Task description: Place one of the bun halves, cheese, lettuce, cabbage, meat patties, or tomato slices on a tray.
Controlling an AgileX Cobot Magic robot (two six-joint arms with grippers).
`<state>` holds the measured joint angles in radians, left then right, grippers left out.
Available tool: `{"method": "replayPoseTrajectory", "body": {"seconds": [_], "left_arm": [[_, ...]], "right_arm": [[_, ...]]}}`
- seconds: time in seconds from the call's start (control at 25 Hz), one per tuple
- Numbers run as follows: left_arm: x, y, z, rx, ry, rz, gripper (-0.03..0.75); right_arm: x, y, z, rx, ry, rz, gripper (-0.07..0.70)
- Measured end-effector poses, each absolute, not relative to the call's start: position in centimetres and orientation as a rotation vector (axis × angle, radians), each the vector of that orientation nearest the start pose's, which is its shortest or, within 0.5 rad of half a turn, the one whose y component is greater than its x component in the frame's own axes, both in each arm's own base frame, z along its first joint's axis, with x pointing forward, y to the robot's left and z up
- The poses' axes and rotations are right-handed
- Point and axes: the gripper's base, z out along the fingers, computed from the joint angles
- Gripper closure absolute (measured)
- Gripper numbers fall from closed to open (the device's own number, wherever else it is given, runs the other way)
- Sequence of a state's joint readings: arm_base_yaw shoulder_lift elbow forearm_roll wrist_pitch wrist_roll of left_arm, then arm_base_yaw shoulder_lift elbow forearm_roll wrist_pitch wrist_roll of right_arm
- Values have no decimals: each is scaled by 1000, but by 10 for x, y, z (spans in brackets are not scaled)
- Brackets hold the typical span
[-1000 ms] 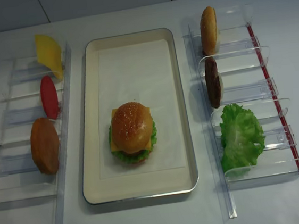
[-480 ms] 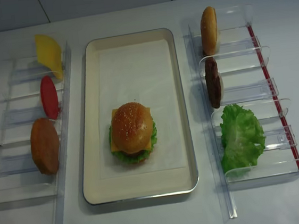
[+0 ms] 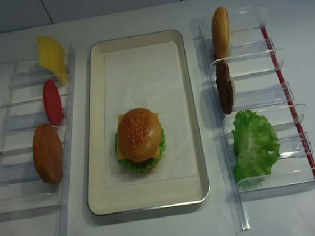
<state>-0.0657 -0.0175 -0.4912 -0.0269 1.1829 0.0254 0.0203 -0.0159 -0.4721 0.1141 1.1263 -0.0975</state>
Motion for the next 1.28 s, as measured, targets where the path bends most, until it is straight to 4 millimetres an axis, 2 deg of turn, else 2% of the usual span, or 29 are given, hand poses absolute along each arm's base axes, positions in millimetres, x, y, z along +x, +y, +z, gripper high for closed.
{"method": "replayPoseTrajectory", "body": {"seconds": [1.28], "left_arm": [[-12,-1,265,102,2156,-56,398]], "right_arm": [[-8,9,265,-135,2113,89,239]]}}
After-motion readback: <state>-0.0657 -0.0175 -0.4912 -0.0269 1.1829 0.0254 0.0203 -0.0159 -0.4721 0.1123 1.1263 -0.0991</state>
